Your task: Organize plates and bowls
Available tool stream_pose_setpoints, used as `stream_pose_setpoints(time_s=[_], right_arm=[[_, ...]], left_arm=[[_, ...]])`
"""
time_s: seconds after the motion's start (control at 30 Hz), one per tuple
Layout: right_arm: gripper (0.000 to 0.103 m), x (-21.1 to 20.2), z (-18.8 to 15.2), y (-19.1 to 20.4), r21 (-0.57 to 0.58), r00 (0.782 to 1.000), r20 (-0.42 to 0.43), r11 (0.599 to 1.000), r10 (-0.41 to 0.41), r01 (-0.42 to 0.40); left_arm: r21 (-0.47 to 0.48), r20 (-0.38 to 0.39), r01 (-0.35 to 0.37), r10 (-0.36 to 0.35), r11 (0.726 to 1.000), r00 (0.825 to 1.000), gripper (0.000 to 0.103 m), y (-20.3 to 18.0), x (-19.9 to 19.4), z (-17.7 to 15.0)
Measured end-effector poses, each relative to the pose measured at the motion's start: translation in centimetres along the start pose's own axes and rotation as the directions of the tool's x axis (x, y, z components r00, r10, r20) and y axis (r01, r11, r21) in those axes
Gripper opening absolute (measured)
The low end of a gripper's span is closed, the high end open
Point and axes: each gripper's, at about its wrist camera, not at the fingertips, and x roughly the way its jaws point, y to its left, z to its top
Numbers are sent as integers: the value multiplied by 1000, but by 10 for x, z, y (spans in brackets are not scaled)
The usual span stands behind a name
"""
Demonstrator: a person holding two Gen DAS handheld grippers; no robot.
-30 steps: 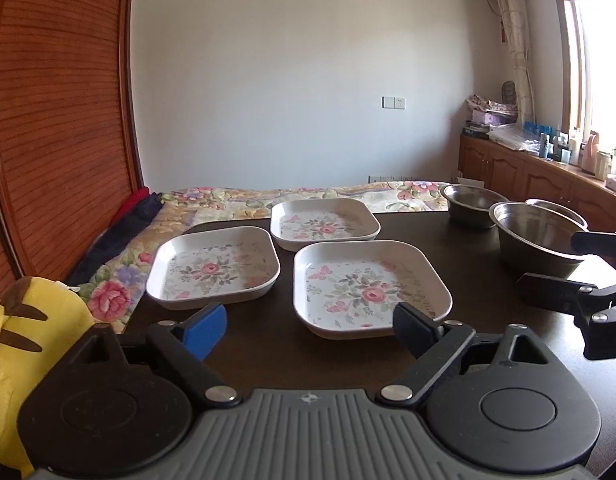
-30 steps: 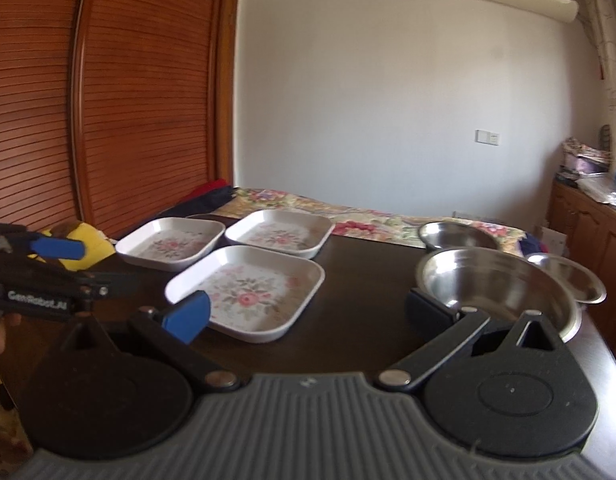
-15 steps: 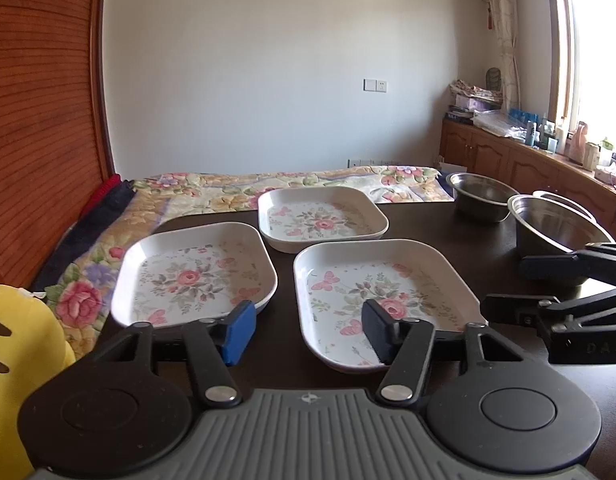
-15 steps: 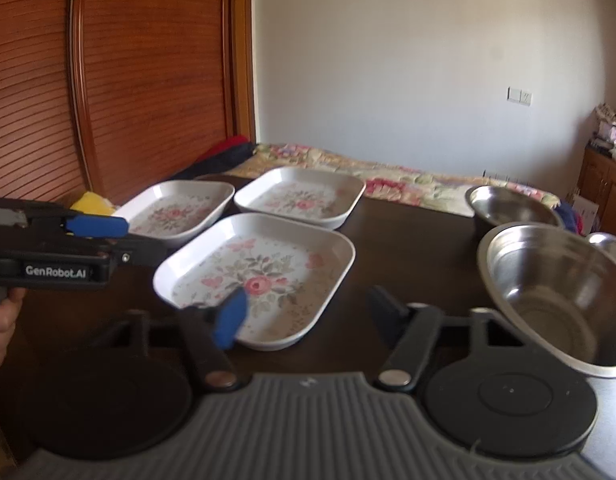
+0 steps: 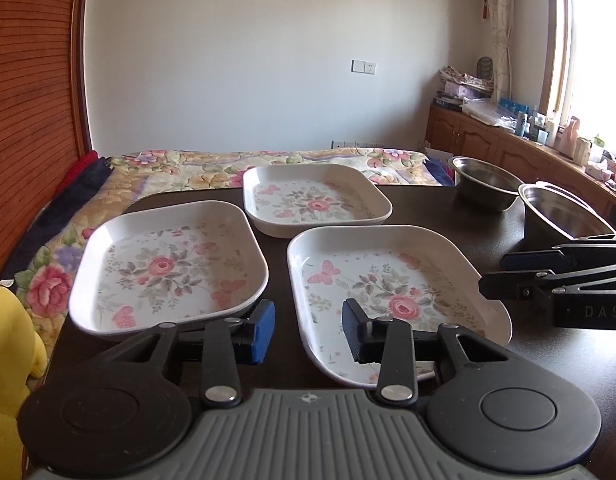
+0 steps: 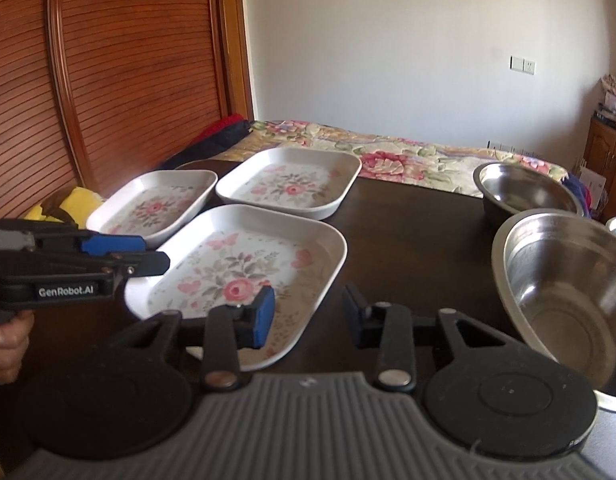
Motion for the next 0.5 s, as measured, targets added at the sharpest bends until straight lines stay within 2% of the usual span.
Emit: stream_pose_setpoints(time_s=[0.2, 0.33, 0.5], right_arm=[[39, 2, 2, -3, 44, 999, -6, 998, 47, -46], [39, 5, 4, -2, 29, 999, -11, 999, 31, -30], [38, 13, 5, -1, 15, 999, -26, 1000, 22, -21]], left_arm=[[-8, -13, 12, -12, 1000, 1000, 40, 2, 7, 0], [-17, -26, 17, -17, 1000, 1000, 39, 6, 13, -1], [-11, -44, 25, -25, 1000, 999, 32, 6, 20, -2]])
